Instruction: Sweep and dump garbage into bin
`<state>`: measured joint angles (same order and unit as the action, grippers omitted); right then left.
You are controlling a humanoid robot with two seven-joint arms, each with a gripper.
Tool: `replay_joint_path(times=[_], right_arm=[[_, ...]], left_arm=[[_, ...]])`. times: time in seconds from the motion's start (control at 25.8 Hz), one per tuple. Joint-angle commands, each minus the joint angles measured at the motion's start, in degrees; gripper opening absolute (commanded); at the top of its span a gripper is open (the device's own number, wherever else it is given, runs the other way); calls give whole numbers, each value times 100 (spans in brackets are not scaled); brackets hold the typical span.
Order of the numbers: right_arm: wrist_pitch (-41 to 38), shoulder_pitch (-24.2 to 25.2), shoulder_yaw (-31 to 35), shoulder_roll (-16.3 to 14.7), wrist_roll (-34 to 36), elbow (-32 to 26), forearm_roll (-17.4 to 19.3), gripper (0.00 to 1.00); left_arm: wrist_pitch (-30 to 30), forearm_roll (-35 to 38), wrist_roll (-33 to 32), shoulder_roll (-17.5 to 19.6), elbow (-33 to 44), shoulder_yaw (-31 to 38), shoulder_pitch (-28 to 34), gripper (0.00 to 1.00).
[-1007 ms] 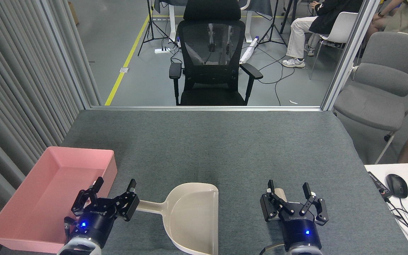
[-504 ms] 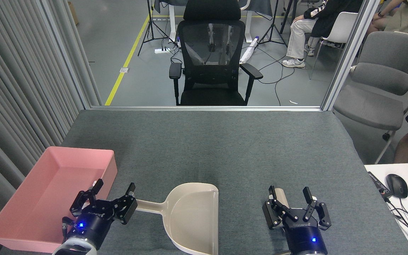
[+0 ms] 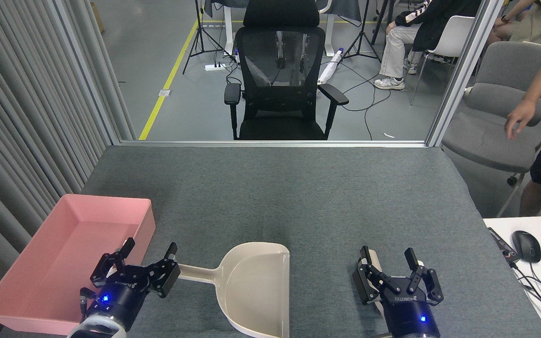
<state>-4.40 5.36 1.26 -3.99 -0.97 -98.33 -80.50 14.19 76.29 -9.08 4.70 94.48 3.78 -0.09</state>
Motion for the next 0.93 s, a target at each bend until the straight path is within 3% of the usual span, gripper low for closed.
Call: replay_joint_path(times=[0.0, 0.89], right_arm=[[1, 0, -3, -5, 0, -2, 8, 98], [27, -9, -3, -14, 0, 15, -1, 98]], left_arm=[[5, 0, 3, 5, 9, 0, 0, 98], [58, 9, -146, 5, 9, 9, -9, 98]])
